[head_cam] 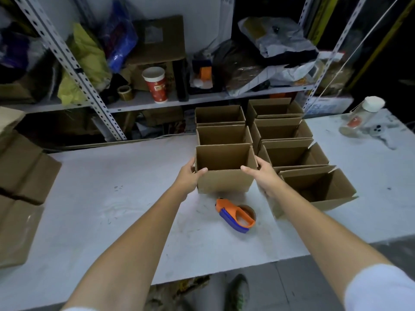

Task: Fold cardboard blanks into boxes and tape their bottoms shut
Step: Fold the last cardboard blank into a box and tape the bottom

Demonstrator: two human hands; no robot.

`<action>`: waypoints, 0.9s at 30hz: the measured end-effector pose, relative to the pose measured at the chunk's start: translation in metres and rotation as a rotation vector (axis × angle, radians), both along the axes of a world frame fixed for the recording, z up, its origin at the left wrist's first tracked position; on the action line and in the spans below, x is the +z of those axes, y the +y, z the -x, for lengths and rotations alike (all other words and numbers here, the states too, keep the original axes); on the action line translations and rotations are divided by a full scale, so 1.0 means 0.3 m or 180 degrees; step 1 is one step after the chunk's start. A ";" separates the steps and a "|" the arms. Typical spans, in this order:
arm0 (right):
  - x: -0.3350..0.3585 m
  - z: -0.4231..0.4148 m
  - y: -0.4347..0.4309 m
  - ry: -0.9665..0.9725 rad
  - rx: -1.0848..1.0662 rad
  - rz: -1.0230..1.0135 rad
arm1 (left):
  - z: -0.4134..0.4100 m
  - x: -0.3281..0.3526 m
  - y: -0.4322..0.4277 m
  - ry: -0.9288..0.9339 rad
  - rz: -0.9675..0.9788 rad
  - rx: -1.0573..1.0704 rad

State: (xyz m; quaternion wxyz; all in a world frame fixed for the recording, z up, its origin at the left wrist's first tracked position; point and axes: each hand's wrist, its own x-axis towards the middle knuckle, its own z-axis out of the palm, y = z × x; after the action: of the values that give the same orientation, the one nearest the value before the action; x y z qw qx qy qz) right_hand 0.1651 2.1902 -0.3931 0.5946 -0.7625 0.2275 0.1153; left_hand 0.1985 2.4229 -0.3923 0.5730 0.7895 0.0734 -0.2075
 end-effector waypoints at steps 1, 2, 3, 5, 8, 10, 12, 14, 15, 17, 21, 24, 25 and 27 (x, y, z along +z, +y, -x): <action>0.003 -0.001 -0.001 0.0022 -0.0008 0.0055 | -0.002 0.000 -0.004 0.0004 -0.0009 -0.0006; 0.001 -0.003 -0.005 0.0041 -0.0011 0.0100 | -0.004 -0.002 -0.007 0.0008 -0.0004 -0.0011; -0.004 -0.006 -0.008 0.0063 -0.0006 0.0122 | -0.006 -0.004 -0.009 0.0010 0.0013 -0.0019; -0.017 -0.011 -0.017 0.0060 -0.0001 0.0115 | -0.011 -0.008 -0.013 0.0018 0.0021 -0.0032; -0.024 -0.015 -0.020 0.0033 0.0008 0.0120 | -0.020 -0.015 -0.017 0.0053 -0.0042 -0.0036; -0.031 -0.020 -0.021 0.0017 0.0030 0.0140 | -0.022 -0.015 -0.019 0.0070 -0.0078 -0.0015; -0.037 -0.020 -0.025 0.0029 0.0043 0.0145 | -0.023 -0.019 -0.020 0.0065 -0.0080 -0.0006; -0.045 -0.020 -0.030 0.0032 0.0073 0.0124 | -0.018 -0.031 -0.020 0.0083 -0.0085 -0.0028; -0.050 -0.021 -0.030 0.0033 0.0102 0.0106 | -0.014 -0.039 -0.021 0.0114 -0.0105 -0.0026; -0.058 -0.019 -0.029 0.0034 0.0165 0.0119 | -0.004 -0.059 -0.023 0.0181 -0.0179 0.0003; -0.065 -0.026 -0.041 0.0051 0.0187 0.0133 | -0.008 -0.070 -0.035 0.0171 -0.0232 0.0028; -0.052 -0.034 -0.056 0.0032 0.0195 0.0162 | -0.013 -0.064 -0.042 0.0182 -0.0229 0.0030; -0.055 -0.039 -0.065 0.0017 0.0187 0.0125 | -0.013 -0.064 -0.048 0.0188 -0.0216 0.0036; -0.062 -0.044 -0.078 0.0039 0.0192 0.0026 | -0.010 -0.064 -0.061 0.0187 -0.0229 0.0055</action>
State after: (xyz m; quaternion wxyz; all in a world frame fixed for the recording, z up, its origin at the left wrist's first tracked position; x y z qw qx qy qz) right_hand 0.1784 2.1668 -0.4116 0.5864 -0.7707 0.2084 0.1370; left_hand 0.2017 2.4047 -0.4115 0.5436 0.8025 0.1043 -0.2228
